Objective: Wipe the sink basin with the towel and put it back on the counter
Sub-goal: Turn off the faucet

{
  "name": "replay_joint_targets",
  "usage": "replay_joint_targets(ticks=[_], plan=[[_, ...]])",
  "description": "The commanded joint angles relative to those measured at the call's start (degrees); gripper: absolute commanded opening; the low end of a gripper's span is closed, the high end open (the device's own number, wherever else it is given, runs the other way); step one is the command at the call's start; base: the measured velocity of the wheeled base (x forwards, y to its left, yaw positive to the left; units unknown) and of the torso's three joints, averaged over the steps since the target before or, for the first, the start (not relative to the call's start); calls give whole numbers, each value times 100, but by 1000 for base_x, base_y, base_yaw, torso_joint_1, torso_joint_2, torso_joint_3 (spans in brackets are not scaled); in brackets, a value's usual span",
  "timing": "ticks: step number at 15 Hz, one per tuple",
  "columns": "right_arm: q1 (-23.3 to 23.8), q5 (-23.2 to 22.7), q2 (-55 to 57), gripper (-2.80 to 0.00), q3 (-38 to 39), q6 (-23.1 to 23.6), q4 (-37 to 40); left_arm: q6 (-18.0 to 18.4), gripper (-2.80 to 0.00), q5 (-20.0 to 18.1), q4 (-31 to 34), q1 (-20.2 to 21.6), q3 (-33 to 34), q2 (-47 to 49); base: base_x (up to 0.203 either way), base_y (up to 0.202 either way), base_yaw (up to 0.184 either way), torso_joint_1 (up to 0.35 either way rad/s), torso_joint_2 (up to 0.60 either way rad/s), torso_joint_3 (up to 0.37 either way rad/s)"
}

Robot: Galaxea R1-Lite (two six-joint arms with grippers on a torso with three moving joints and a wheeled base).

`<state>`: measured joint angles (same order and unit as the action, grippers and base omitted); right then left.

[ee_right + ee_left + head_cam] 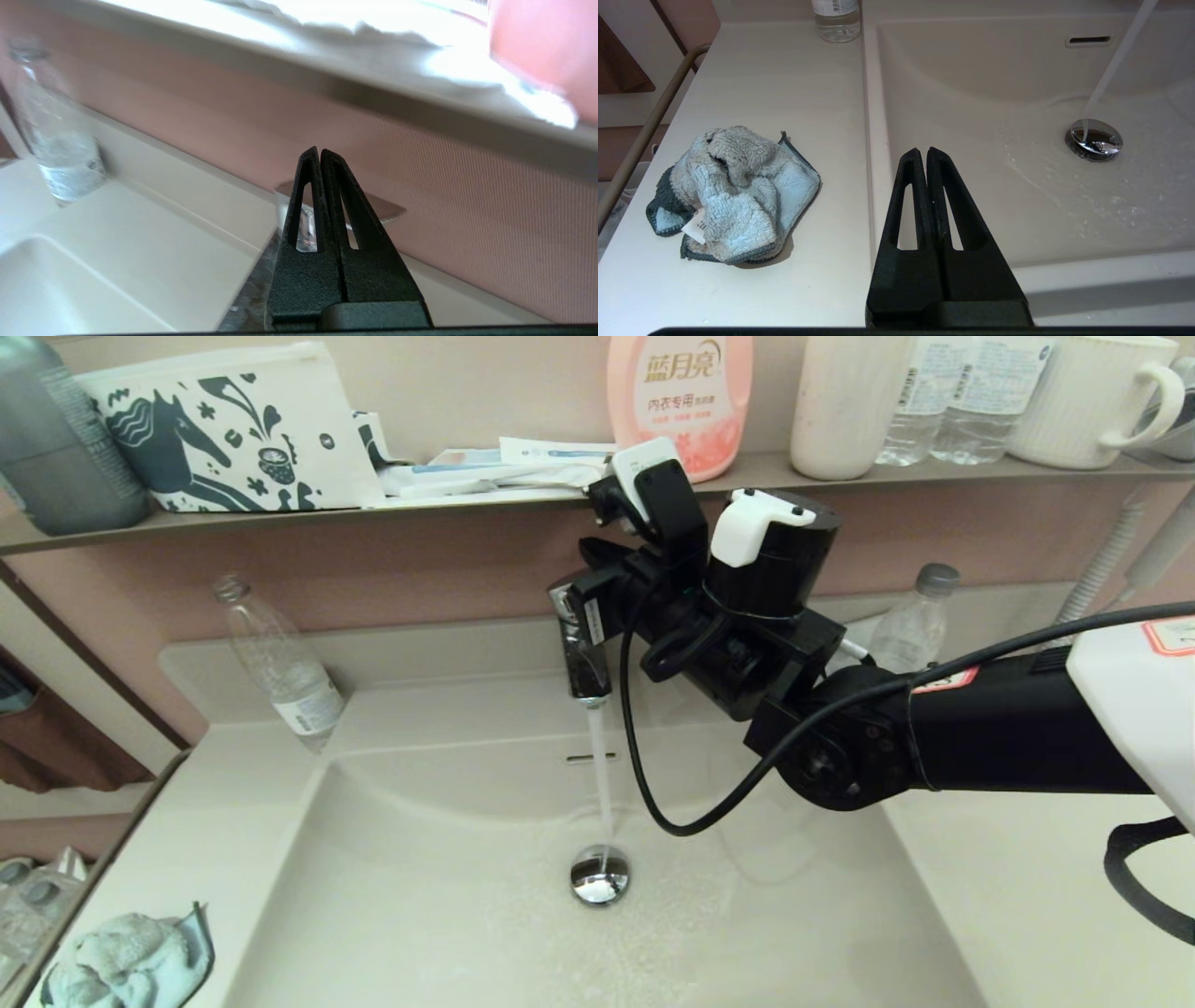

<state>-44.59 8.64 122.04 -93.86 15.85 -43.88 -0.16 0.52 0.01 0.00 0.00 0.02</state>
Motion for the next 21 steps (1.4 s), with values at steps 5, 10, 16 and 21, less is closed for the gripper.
replay_joint_targets(ticks=[5,10,16,21], plan=[[204,6,223,-280,-166,59,28,-2,-280,1,-10,0,0,-2,0,0,0,0,0,0],[196,13,242,-280,-179,59,441,-2,-280,1,-1,0,0,-2,0,0,0,0,0,0],[196,175,69,-280,319,85,440,-2,-280,1,-1,0,0,-2,0,0,0,0,0,0],[180,380,-498,-280,844,28,441,-2,-280,1,-1,0,0,-2,0,0,0,0,0,0]])
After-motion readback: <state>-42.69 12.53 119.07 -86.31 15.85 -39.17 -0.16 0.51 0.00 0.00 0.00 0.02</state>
